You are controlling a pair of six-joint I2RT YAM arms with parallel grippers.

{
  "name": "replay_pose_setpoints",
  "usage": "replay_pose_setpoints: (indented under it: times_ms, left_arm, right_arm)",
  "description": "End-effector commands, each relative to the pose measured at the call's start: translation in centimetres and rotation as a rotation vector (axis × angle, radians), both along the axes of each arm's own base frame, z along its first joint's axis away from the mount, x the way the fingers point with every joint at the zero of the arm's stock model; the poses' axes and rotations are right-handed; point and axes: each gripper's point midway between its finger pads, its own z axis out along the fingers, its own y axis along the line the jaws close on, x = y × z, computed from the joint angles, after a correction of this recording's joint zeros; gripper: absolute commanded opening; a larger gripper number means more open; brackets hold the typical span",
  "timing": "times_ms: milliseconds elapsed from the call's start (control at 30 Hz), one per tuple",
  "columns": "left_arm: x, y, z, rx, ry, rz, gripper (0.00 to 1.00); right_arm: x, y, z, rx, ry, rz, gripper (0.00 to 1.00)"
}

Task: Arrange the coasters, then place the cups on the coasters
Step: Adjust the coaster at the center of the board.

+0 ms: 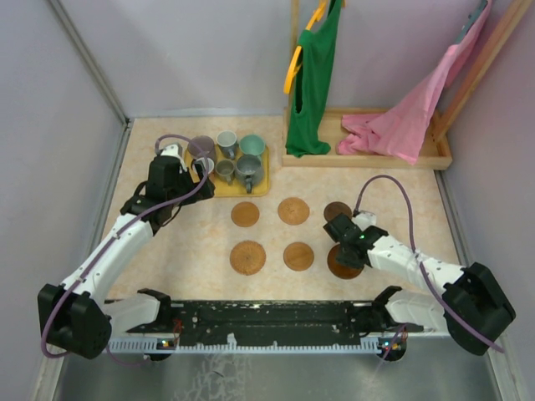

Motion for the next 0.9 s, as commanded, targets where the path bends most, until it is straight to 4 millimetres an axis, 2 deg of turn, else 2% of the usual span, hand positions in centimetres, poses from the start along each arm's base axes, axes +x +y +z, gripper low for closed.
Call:
replay_pose_setpoints:
  times_ms: [0,333,867]
  left_arm:
    - [0.3,-0.2,0.2,-0.012,-0.015,-0.01,1.0]
    - [0.1,0.0,0.1,-0.005,-0.015,-0.005,1.0]
    - [0.1,0.1,0.2,-0.001,-0.015,-0.002,1.0]
  right_arm:
    - [0.2,0.0,-0.6,0.014,-0.011,-0.03,0.25]
    - [1.9,0.9,-0.9,0.019,-0.047,-0.008,0.25]
    - [3.4,1.9,-1.2,0.008,-0.048,0.017,0.25]
